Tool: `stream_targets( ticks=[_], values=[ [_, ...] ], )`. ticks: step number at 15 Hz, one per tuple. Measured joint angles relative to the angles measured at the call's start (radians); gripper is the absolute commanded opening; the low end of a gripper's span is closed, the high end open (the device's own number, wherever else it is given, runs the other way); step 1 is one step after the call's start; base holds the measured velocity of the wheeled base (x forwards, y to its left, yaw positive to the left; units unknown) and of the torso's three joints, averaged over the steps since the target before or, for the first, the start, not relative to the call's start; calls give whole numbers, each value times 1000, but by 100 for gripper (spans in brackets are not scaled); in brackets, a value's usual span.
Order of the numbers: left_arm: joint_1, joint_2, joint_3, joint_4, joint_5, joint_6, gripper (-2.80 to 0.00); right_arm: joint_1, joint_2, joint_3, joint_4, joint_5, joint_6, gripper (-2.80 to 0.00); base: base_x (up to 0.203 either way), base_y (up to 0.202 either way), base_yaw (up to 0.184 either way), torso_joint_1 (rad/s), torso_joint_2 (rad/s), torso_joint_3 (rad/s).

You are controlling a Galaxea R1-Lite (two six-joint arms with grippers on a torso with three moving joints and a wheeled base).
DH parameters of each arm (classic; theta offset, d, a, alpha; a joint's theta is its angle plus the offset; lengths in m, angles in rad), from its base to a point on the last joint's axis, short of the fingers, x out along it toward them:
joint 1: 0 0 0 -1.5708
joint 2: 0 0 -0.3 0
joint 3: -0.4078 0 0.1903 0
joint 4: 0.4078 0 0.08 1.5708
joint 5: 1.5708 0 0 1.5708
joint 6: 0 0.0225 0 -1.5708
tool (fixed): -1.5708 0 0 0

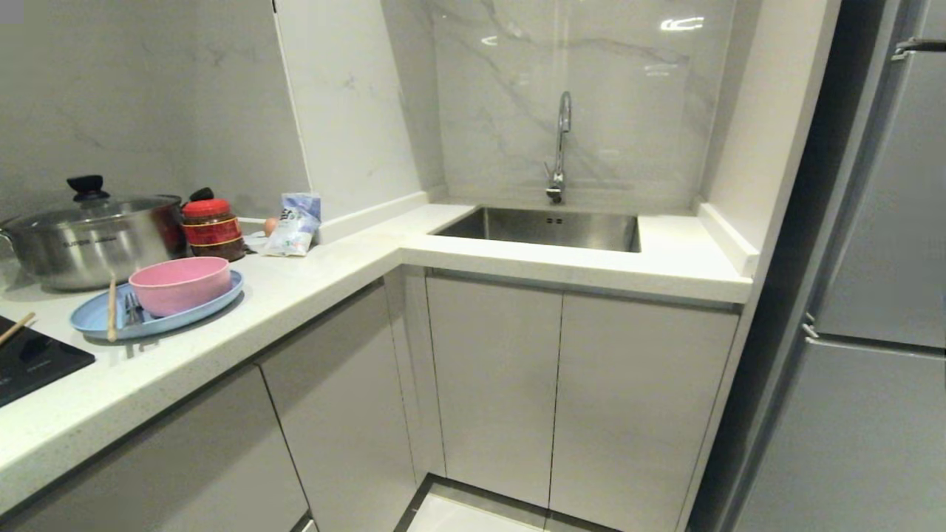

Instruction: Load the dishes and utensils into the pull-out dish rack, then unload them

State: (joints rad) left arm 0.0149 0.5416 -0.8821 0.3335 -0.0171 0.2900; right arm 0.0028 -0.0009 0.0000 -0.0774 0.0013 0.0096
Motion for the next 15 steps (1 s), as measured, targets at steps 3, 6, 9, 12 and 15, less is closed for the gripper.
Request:
stream_targets(
  ticks=[3, 6, 9, 12, 15],
  values=[
    [-4, -272, 274, -22, -8, 5, -280, 0, 0, 0, 0, 0, 0, -280, 0, 0, 0, 0, 0, 0],
    [-9, -445, 527, -134, 22, -57, -280, 0, 0, 0, 0, 0, 0, -280, 0, 0, 0, 0, 0, 0],
    [-10, -512, 792, -346, 70, -97, -280, 0, 0, 0, 0, 0, 0, -280, 0, 0, 0, 0, 0, 0],
    [-10, -537, 870, -425, 33, -123, -280, 0, 0, 0, 0, 0, 0, -280, 0, 0, 0, 0, 0, 0],
    [-10, -542, 880, -373, -28, 13, -280, 0, 0, 0, 0, 0, 0, -280, 0, 0, 0, 0, 0, 0]
  ],
)
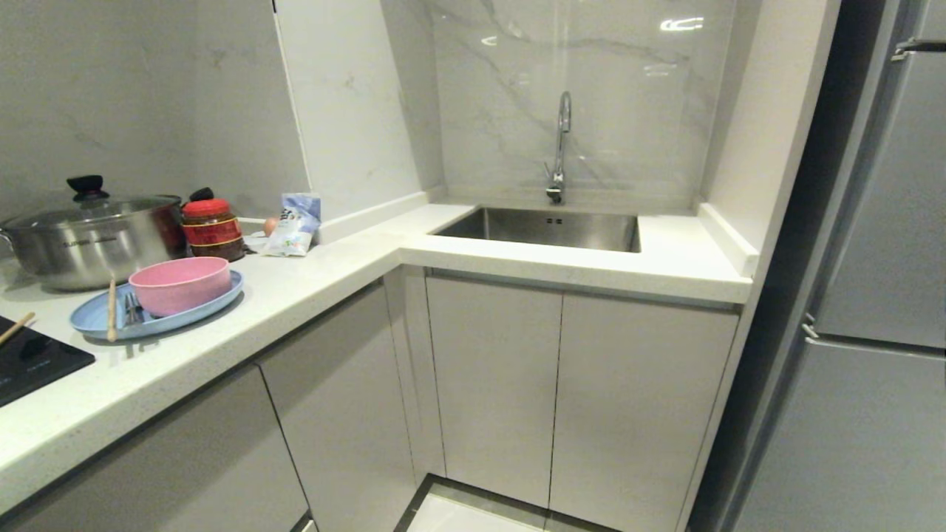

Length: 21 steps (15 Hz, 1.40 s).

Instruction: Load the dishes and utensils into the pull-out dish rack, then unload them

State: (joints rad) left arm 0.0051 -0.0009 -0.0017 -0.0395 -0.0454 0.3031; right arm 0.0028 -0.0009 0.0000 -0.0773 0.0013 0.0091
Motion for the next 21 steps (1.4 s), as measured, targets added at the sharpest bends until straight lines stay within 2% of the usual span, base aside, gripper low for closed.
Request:
stream_targets(
  ticks=[1, 3, 6, 8, 11, 21],
  values=[
    [0, -1, 0, 5, -11, 17, -280, 0, 0, 0, 0, 0, 0, -280, 0, 0, 0, 0, 0, 0],
    [0, -2, -11, 44, -30, 3, -280, 0, 0, 0, 0, 0, 0, -280, 0, 0, 0, 0, 0, 0],
    [0, -2, -21, 118, -28, -137, -280, 0, 0, 0, 0, 0, 0, -280, 0, 0, 0, 0, 0, 0],
    [-1, -2, -25, 121, -22, -185, -280, 0, 0, 0, 0, 0, 0, -280, 0, 0, 0, 0, 0, 0],
    [-1, -2, -26, 116, -15, -206, -280, 0, 0, 0, 0, 0, 0, -280, 0, 0, 0, 0, 0, 0],
    [-1, -1, -24, 116, -15, -207, -280, 0, 0, 0, 0, 0, 0, -280, 0, 0, 0, 0, 0, 0]
  ],
)
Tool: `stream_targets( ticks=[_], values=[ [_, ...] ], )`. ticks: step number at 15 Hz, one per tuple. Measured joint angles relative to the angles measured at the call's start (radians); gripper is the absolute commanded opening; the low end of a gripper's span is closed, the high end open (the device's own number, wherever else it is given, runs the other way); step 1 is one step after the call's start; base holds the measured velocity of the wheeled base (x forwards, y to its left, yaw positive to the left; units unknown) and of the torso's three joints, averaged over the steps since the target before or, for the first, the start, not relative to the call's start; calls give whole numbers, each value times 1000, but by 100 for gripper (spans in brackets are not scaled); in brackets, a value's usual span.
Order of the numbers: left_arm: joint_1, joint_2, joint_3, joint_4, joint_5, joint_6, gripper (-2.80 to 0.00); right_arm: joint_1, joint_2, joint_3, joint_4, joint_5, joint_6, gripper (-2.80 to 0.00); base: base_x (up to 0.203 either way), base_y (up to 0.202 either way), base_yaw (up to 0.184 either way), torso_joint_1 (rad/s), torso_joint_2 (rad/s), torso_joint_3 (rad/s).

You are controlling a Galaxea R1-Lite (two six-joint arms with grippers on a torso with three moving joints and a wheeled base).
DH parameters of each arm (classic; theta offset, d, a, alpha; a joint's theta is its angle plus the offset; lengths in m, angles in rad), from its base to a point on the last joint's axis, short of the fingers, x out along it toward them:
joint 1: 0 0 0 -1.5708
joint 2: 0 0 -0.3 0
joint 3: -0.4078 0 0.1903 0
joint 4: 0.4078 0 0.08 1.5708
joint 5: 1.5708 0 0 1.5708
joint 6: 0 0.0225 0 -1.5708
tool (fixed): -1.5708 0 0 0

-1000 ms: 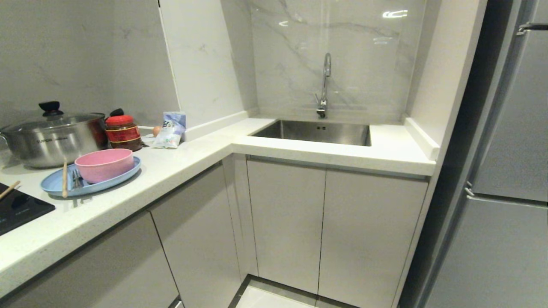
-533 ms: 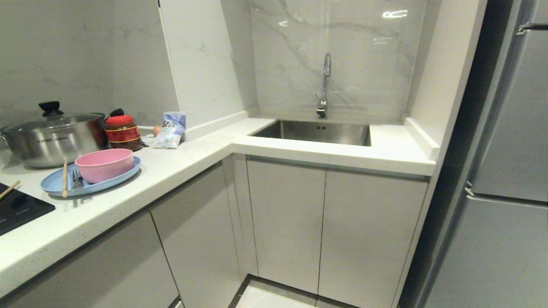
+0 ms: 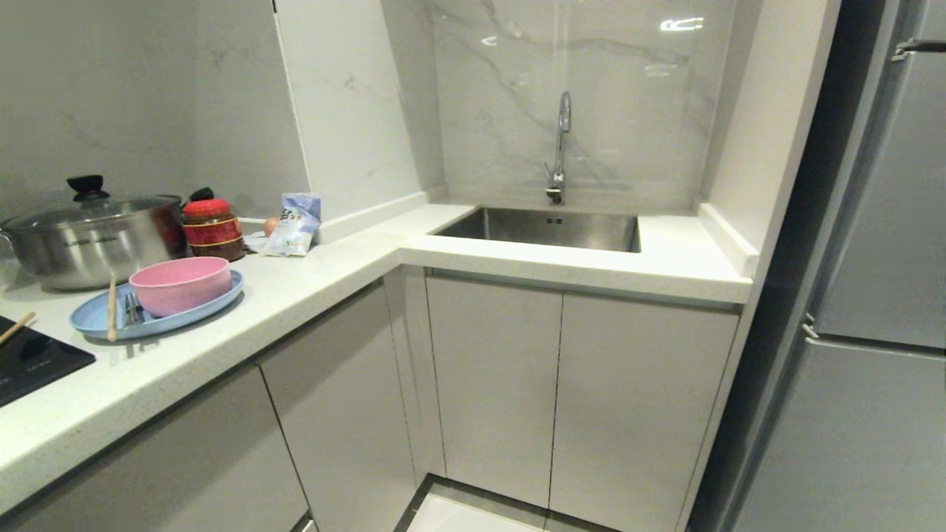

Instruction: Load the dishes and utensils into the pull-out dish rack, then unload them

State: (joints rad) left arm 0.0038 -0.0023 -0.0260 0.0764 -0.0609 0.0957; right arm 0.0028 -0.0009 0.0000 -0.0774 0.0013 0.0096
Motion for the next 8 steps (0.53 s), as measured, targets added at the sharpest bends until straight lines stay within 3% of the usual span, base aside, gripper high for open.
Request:
stream_targets(
  ticks=[8],
  values=[
    [0, 0, 0, 0, 0, 0, -280, 0, 0, 0, 0, 0, 8, -280, 0, 0, 0, 0, 0, 0]
  ],
)
